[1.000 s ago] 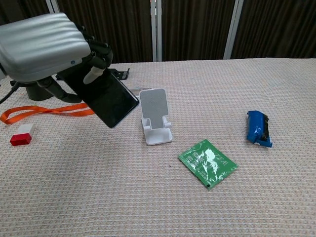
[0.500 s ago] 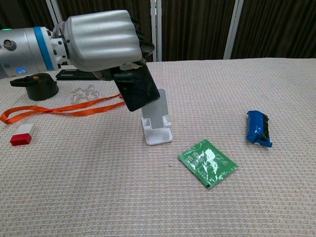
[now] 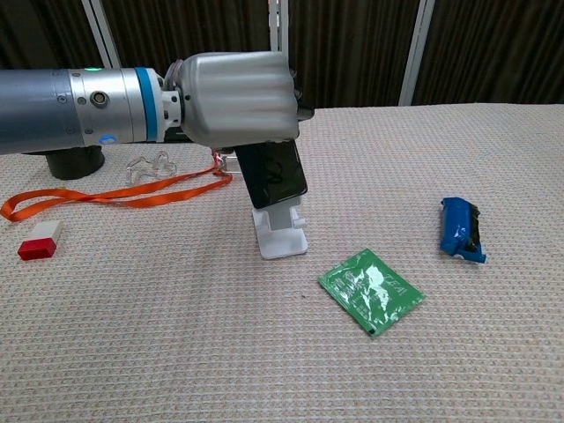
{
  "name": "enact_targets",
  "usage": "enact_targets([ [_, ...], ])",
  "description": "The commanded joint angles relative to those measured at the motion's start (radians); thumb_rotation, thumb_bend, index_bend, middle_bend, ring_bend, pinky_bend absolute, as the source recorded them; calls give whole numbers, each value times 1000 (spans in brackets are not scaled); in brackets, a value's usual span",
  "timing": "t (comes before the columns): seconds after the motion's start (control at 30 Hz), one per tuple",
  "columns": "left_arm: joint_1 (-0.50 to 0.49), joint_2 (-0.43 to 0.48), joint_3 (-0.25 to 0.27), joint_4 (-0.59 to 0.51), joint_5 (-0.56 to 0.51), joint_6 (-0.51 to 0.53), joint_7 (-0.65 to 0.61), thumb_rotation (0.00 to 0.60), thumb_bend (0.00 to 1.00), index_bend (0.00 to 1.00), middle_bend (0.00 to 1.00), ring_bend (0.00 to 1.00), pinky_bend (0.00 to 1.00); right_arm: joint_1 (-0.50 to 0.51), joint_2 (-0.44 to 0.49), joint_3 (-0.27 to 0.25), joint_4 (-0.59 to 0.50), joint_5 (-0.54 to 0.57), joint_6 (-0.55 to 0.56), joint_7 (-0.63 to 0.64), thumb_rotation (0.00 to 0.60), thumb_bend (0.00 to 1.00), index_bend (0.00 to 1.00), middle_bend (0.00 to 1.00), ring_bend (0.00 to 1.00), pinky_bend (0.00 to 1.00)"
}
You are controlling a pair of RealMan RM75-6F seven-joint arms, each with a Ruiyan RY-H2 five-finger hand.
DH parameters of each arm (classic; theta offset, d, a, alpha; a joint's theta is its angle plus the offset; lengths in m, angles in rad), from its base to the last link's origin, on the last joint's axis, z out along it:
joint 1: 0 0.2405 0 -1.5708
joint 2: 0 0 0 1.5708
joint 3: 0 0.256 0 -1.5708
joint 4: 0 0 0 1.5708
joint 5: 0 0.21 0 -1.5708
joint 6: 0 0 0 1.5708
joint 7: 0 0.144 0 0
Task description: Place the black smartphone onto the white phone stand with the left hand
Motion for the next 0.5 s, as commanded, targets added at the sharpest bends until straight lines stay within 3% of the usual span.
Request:
enact_targets([
  [0.03, -9, -14, 10, 8, -7, -7, 7, 600, 0, 642, 419, 457, 446, 0, 1, 0, 1, 1, -1, 2, 600, 0, 0, 0, 0, 0],
  [0.5, -34, -52, 41, 39, -29, 0, 16, 600, 0, 636, 418, 457, 444, 0, 5, 5, 4, 7, -3, 14, 600, 0, 0, 0, 0, 0],
])
